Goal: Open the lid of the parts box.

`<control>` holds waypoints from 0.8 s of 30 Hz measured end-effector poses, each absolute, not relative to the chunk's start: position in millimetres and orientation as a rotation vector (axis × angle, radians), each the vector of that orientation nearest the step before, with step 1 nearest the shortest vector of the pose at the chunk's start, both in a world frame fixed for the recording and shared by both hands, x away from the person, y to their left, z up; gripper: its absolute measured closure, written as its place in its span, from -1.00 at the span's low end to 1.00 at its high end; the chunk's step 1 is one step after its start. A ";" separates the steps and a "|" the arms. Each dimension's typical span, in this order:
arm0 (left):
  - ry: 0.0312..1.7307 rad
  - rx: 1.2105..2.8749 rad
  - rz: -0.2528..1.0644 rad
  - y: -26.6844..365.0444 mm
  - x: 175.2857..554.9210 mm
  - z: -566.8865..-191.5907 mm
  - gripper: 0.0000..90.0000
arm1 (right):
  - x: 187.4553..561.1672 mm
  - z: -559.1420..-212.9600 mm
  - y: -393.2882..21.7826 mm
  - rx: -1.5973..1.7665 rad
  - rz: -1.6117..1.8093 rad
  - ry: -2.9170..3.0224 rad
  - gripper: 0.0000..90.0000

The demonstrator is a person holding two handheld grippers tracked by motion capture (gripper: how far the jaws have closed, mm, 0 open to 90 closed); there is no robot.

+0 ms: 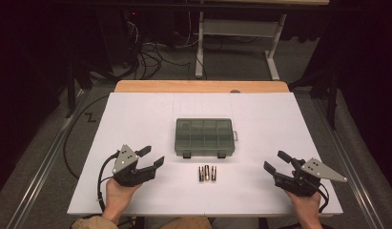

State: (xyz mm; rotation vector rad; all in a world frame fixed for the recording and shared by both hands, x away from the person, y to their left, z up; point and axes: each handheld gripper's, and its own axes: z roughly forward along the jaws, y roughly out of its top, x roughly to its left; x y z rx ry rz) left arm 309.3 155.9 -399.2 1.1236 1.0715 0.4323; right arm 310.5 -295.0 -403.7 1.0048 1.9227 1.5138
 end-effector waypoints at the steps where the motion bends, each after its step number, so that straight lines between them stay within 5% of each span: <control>1: 1.072 1.120 0.432 155.5 310.0 -399.0 -0.16 | 311.9 -403.8 -294.0 1.001 1.512 1.926 -0.29; 24: 1.071 1.113 0.401 136.1 330.5 -397.8 -0.18 | 328.4 -404.4 -266.9 0.931 1.510 1.969 -0.26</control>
